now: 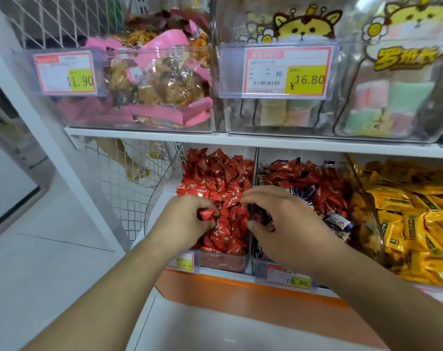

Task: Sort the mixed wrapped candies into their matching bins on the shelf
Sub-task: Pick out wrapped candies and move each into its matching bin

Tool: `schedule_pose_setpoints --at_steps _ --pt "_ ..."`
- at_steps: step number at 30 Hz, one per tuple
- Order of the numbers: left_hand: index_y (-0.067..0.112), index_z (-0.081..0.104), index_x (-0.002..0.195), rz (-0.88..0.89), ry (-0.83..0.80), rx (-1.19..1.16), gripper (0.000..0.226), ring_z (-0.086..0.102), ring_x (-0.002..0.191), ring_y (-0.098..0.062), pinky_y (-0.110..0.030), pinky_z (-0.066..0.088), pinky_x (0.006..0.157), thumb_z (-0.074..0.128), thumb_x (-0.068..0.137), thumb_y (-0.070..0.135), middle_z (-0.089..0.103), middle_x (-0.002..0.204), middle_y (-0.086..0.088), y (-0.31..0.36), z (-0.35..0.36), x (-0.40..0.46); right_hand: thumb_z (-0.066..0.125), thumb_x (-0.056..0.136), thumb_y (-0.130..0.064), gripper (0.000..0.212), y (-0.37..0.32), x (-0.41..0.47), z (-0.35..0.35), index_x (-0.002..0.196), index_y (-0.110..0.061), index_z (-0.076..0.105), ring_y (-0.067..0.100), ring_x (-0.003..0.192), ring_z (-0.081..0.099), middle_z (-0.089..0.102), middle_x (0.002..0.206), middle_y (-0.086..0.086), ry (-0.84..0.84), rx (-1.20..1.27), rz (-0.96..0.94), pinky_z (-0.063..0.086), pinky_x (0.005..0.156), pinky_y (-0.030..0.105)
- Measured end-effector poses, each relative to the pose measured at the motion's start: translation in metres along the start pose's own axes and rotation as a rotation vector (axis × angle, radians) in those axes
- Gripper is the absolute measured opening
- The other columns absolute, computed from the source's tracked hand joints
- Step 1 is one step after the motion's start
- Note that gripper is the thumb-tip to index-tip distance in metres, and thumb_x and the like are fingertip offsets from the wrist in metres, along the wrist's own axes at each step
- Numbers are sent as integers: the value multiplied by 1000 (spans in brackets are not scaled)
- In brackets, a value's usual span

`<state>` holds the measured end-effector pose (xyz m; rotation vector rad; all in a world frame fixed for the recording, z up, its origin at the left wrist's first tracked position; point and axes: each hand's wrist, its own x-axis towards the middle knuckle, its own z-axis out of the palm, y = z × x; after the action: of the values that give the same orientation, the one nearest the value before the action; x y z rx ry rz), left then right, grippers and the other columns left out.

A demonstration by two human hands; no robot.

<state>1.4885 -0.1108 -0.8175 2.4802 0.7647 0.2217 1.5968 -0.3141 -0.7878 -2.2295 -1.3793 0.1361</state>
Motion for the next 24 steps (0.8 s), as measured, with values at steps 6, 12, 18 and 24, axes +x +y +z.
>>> schedule_pose_setpoints --at_steps 6,12,18,24 --pt "35 77 95 -55 188 -155 19 62 67 8 -5 42 55 81 88 18 69 85 17 -3 -19 -2 62 101 -29 43 0 0 -1 144 -34 54 -2 143 32 44 151 -21 -1 7 -3 16 112 9" --pt "36 66 128 62 156 32 42 49 127 -8 -15 29 107 79 89 27 50 132 17 -9 -23 0 61 102 -29 42 1 -1 -2 143 -32 54 0 146 31 42 153 -20 -8 -2 -4 19 117 15" --pt "40 68 127 182 -110 101 42 53 119 0 -20 41 108 81 88 30 58 129 22 0 -5 -2 61 102 -30 41 0 0 -2 142 -31 56 -2 144 30 43 151 -21 -1 -19 -4 16 111 9" --pt "46 61 135 128 -236 141 57 55 125 -9 -31 46 108 84 84 36 57 139 17 6 6 2 61 101 -29 39 0 0 -1 140 -31 58 -4 143 30 44 150 -22 1 -19 -8 12 106 4"
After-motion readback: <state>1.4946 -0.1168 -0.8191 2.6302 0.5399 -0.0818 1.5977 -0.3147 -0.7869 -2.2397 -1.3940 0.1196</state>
